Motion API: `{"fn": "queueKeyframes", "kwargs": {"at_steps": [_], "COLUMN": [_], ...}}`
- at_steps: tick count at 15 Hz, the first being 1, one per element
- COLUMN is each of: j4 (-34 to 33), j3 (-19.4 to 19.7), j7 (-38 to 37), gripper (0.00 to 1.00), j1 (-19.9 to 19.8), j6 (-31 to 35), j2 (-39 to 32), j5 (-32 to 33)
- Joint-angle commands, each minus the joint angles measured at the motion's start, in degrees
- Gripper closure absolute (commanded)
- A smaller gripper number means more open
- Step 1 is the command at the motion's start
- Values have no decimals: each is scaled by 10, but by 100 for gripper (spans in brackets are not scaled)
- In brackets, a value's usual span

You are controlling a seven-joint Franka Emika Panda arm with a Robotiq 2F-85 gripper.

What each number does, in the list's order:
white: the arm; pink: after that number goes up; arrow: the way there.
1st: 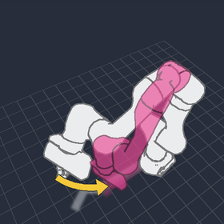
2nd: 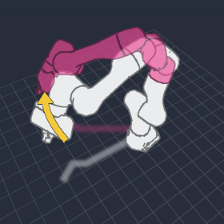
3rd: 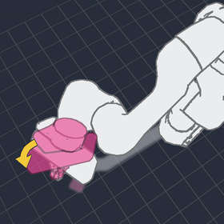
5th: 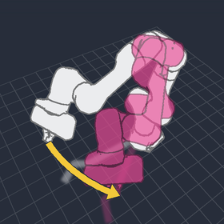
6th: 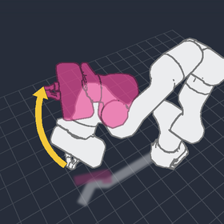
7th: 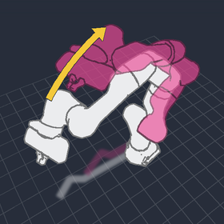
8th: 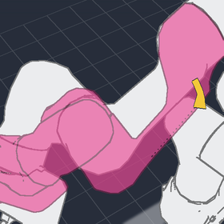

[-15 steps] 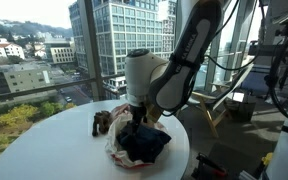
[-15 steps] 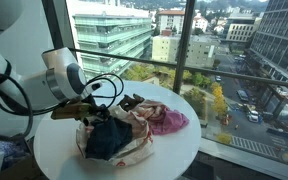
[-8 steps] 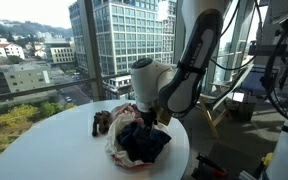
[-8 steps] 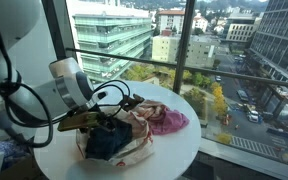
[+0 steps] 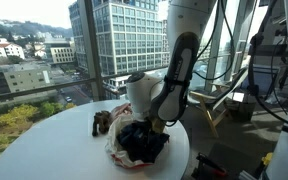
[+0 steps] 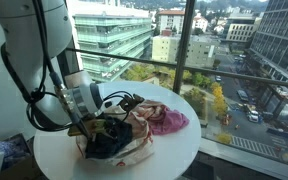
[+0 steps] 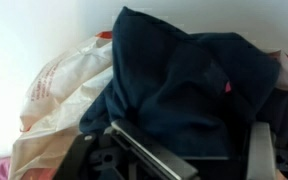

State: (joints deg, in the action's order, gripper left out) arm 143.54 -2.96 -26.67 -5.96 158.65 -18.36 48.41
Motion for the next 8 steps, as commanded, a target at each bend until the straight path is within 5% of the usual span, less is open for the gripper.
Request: {"fn": "queueKeyframes", "kwargs": {"at_steps": [1,8], "j4": [-32,-29], "j3": [-3,-18], "j7": [11,-2], "gripper": [42,95], "j1": [-15,-1], "j6": [13,3], "j2": [-37,20], "j5": [-23,-30]}}
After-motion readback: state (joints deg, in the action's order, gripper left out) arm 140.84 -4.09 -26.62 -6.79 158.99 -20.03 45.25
